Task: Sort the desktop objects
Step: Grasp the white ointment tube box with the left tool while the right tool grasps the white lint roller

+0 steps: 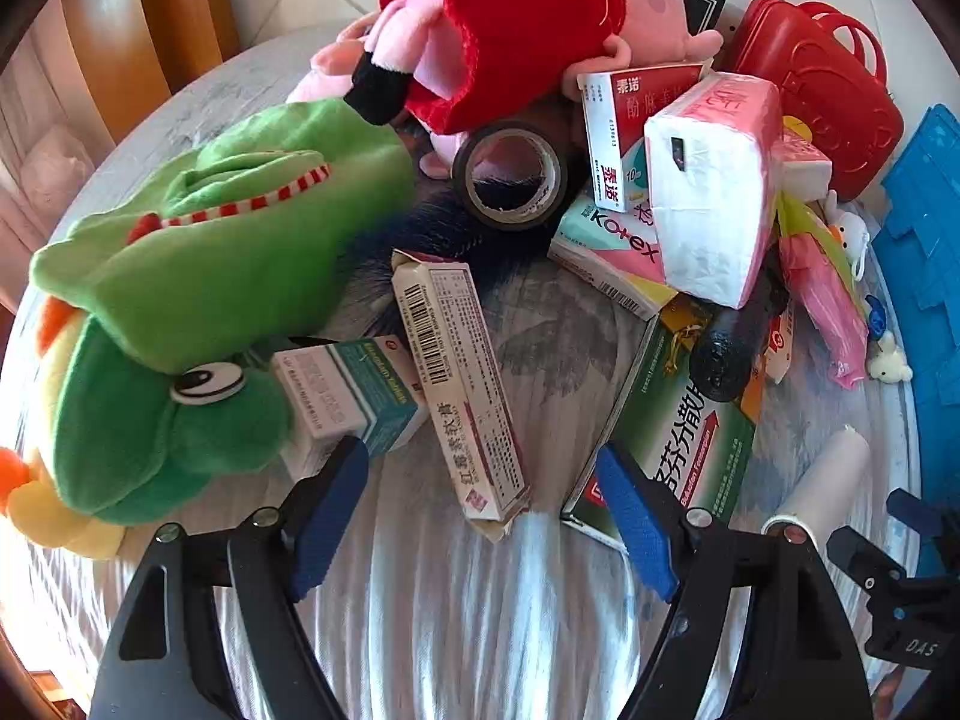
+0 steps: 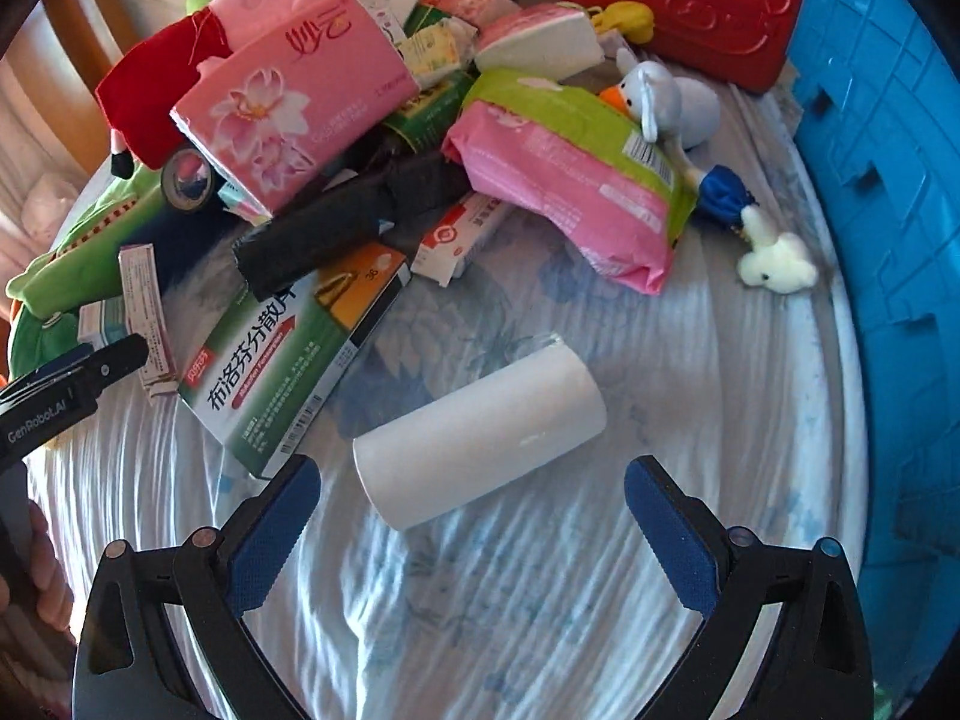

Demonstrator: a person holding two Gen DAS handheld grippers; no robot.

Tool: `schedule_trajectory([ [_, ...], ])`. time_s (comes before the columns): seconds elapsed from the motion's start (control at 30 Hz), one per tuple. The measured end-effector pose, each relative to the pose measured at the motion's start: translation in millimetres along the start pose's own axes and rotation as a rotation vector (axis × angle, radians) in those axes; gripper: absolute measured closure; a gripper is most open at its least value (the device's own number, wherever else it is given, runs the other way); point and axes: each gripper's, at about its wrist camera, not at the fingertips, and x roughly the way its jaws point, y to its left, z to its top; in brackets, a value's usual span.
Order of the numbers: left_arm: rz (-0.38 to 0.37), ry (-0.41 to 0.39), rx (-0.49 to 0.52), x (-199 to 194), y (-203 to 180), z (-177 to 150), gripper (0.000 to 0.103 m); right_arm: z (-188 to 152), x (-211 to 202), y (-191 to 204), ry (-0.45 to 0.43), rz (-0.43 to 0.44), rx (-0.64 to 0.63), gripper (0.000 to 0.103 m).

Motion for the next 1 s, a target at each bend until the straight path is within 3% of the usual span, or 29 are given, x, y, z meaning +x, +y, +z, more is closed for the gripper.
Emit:
schedule_trajectory([
  [0.17, -0.025, 0.053, 0.006, 25.8, -4.7, 9.5, 0.031, 6.1, 17.5, -5.5, 0.036, 0.003, 0.074, 0.0],
  [0.27, -0.027, 0.078, 0.02, 39.1, -9.5, 14.8, 0.041, 10.9, 24.7, -11.6, 0.042, 0.004, 0.125, 0.0],
  [0.4, 0.035, 0.062, 0.093, 44.0, -20.1, 15.6, 0.053, 15.4, 36.1, -17.6, 0.057, 0.014, 0.164, 0.0],
  [0.47, 0.014, 0.076, 0.133, 42.9, -24.9, 10.8, 0.062, 15.5, 42.4, -18.0, 0.074, 0.013, 0.156, 0.01],
  [0.53, 0.019, 0.077, 0.151, 44.1, -28.0, 5.0, 0.063, 13.3, 48.2, -18.3, 0.092, 0.018, 0.146, 0.016],
  [0.63, 0.03, 0.057, 0.155, 44.7, -32.2, 2.9, 0.063, 10.3, 55.7, -20.0, 0.092, 0.018, 0.151, 0.01],
  [0.7, 0.037, 0.056, 0.144, 46.2, -33.0, 5.5, 0.063, 10.8, 59.3, -15.9, 0.091, 0.011, 0.123, 0.0],
  [0.8, 0.047, 0.044, 0.154, 48.0, -37.6, 7.6, 0.063, 9.6, 61.9, -10.4, 0.082, -0.031, 0.095, 0.0],
  [0.9, 0.06, 0.048, 0.169, 49.0, -43.2, 8.7, 0.062, 7.3, 59.5, -18.4, 0.047, -0.004, 0.154, 0.0],
  [0.93, 0.061, 0.056, 0.169, 49.5, -44.3, 9.7, 0.062, 8.5, 60.4, -19.4, 0.064, -0.003, 0.153, 0.001],
  [1.0, 0.066, 0.063, 0.18, 49.9, -46.9, 10.0, 0.063, 11.0, 58.3, -20.6, 0.087, -0.034, 0.146, 0.021],
])
